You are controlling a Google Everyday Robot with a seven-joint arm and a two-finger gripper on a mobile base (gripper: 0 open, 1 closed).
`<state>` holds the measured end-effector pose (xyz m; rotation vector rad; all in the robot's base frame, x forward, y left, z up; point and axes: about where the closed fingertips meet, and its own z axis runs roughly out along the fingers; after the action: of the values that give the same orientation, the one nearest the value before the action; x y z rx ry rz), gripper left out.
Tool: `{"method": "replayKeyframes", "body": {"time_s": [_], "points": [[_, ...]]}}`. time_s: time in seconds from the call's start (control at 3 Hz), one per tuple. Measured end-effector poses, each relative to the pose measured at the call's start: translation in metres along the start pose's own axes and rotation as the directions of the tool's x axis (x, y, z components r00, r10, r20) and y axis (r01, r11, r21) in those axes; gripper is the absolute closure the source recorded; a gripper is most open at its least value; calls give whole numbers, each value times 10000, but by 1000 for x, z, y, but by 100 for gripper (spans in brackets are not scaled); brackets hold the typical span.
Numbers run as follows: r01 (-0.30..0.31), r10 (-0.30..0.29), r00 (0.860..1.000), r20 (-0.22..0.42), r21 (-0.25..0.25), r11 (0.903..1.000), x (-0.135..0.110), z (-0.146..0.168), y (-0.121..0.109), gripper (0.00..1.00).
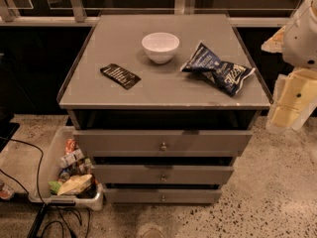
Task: Open top drawer
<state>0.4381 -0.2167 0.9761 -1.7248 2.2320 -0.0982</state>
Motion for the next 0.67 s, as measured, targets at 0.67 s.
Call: {"method": "replayKeyframes", "body": {"time_s": [0.67], "points": [[-77,76,9999,119,101,9999,1,21,-2,0]]}}
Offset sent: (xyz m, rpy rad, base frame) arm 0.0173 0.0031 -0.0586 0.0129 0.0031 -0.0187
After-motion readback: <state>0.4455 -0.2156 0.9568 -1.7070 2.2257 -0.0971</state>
